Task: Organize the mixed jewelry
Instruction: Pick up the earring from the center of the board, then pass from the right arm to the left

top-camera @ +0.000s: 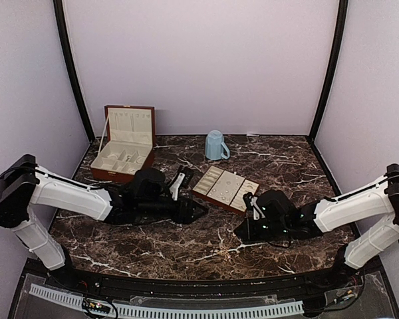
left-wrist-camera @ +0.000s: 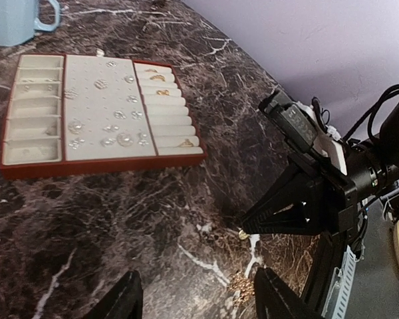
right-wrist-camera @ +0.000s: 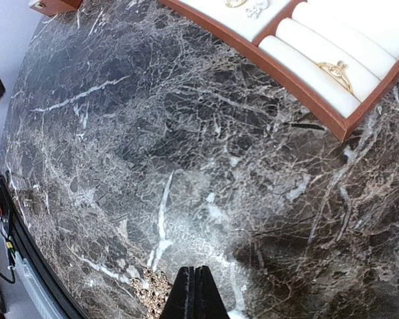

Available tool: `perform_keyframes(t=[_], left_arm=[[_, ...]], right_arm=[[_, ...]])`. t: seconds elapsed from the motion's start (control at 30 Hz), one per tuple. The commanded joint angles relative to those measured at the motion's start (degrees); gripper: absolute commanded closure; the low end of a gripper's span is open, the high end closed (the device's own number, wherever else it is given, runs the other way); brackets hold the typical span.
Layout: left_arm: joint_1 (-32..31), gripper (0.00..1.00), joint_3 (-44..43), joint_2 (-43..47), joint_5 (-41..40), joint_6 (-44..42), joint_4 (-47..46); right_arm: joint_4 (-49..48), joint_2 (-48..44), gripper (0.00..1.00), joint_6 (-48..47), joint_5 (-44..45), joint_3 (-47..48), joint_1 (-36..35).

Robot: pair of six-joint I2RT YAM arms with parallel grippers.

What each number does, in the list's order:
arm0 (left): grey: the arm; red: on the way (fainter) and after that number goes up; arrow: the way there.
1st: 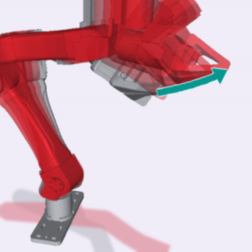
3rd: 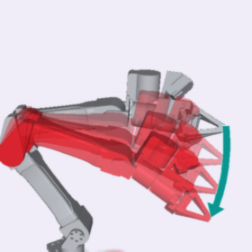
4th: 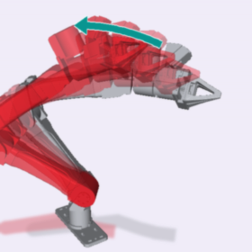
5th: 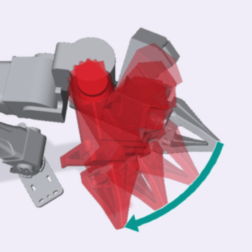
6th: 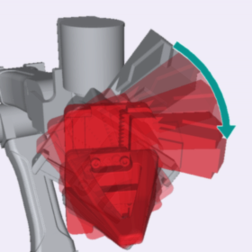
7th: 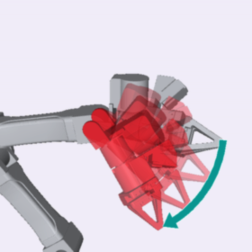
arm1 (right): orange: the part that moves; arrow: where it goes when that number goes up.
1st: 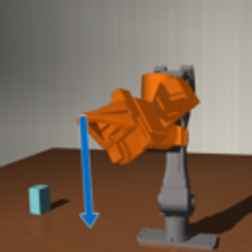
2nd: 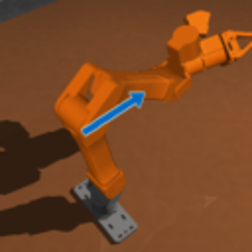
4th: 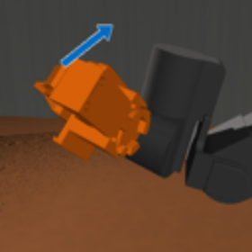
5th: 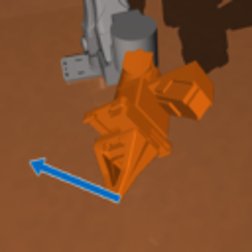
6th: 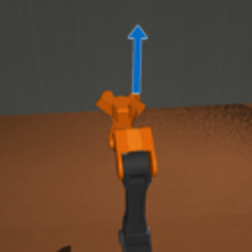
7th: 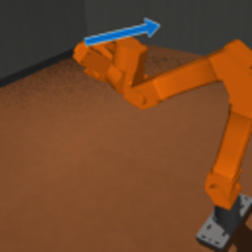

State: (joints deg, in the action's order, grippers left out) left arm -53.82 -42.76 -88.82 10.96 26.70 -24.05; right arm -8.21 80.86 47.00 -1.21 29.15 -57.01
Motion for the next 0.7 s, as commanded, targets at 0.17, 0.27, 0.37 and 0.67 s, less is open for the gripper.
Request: perform_keyframes(t=[0.17,0.27,0.37,0.67], left_arm=[[-4.70,0.42,-10.20,-13.90,3.85,2.11,-4.51],[-5.31,0.42,-12.05,-16.39,3.75,1.52,-3.23],[-5.91,0.46,-13.44,-18.03,3.86,1.03,-2.05],[-7.34,0.56,-16.34,-22.09,5.14,0.77,-0.85]], right_arm=[[-4.00,1.99,1.00,-0.06,0.95,2.32,-0.54],[-4.05,2.17,1.00,0.13,0.91,2.47,-0.55],[-4.10,2.48,1.00,0.11,0.94,2.73,-0.53],[-3.70,3.59,1.00,0.03,0.92,3.47,-0.55]])
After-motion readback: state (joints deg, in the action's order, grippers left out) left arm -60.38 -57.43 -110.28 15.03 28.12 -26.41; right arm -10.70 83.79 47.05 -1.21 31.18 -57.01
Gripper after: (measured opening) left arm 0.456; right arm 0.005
